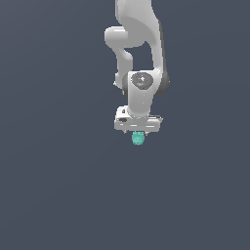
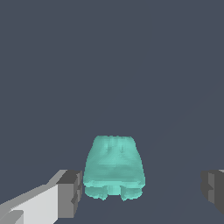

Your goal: Pick up the object and move it to a goal position.

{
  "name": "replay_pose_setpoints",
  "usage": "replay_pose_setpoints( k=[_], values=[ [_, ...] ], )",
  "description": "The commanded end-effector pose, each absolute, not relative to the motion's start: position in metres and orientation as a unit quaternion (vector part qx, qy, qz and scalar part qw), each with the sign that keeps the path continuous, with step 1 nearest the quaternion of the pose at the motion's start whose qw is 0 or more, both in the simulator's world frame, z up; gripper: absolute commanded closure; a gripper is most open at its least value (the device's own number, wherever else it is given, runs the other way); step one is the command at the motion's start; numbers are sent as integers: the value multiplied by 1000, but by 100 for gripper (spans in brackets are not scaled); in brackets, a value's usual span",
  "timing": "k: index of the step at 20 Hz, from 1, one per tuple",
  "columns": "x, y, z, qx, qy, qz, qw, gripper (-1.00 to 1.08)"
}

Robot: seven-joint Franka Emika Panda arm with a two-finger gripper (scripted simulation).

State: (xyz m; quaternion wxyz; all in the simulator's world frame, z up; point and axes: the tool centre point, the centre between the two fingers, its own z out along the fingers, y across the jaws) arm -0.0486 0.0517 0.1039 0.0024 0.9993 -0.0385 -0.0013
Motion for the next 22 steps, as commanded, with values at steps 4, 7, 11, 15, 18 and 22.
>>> replay_pose_setpoints(
  k=[4, 7, 11, 15, 18, 22],
  values=[
    [-61, 67, 90, 999, -52, 0, 0, -92],
    [-64, 70, 88, 999, -54, 0, 0, -92],
    [-63, 70, 87, 999, -53, 0, 0, -92],
    [-64, 70, 76, 999, -53, 0, 0, -92],
    [-65, 70, 61, 999, -53, 0, 0, -92],
    [-65, 70, 44, 999, -54, 0, 0, -92]
  ],
)
